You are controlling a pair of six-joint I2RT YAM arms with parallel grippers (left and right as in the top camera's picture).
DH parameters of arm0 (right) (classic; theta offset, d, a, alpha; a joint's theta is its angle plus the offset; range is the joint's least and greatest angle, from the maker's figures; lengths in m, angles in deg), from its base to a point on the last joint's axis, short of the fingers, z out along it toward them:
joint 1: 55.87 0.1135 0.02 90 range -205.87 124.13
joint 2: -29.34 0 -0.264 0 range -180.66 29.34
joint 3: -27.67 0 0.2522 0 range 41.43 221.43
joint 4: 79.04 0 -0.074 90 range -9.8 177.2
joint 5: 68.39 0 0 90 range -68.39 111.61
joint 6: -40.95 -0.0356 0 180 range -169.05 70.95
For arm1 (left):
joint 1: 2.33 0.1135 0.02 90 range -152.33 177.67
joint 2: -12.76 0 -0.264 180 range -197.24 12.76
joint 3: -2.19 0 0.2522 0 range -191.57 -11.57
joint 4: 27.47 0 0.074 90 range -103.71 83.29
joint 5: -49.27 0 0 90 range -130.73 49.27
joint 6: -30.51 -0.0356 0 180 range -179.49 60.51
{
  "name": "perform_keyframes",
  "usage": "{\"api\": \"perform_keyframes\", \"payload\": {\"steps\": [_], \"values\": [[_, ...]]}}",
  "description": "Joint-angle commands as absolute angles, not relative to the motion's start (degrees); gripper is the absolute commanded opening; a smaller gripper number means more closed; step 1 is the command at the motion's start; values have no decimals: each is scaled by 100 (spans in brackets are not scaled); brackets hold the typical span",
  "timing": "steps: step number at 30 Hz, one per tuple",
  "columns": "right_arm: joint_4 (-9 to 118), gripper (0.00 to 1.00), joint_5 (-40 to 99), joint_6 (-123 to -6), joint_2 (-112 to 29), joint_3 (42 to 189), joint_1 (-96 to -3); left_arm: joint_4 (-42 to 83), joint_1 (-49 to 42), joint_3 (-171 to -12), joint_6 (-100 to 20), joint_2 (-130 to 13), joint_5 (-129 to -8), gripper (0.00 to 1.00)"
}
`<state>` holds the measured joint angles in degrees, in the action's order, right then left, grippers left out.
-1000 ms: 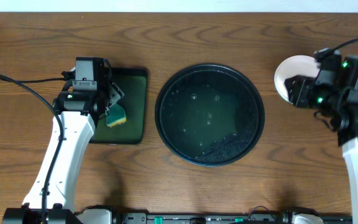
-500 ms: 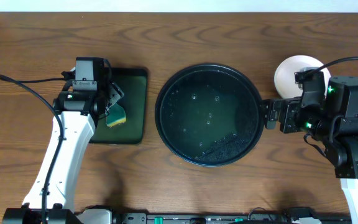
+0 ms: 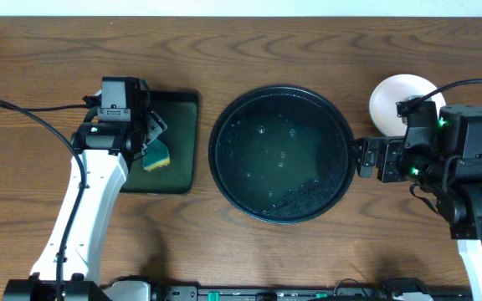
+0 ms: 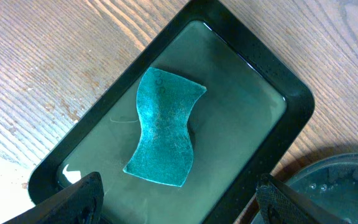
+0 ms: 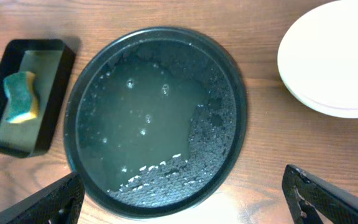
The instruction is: Clean dirty plates on tray and stack at the side
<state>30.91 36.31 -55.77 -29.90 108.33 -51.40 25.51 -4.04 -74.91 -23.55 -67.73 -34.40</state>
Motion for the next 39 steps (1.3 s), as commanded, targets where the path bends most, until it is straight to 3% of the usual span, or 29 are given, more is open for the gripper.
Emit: {"api": "perform_keyframes", "payload": {"steps": [1, 13, 18, 27, 39], "values": [[3465, 99, 3495, -5317, -2704, 10352, -5153, 2573, -395, -7532, -2390, -6777, -3412, 79], [8138, 99, 3493, -5324, 118, 6232, -5214, 2573, -395, -7532, -2390, -6777, -3412, 79], [9322, 99, 3445, -5326, 1257, 4942, -5413, 2573, -395, -7532, -2390, -6777, -3410, 79], [9292, 99, 3211, -5326, 2765, 4173, -5734, 2573, -395, -7534, -2390, -6777, -3412, 79], [8332, 99, 2783, -5263, 2907, 4175, -6114, 2573, -395, -7534, -2390, -6777, -3410, 80]]}}
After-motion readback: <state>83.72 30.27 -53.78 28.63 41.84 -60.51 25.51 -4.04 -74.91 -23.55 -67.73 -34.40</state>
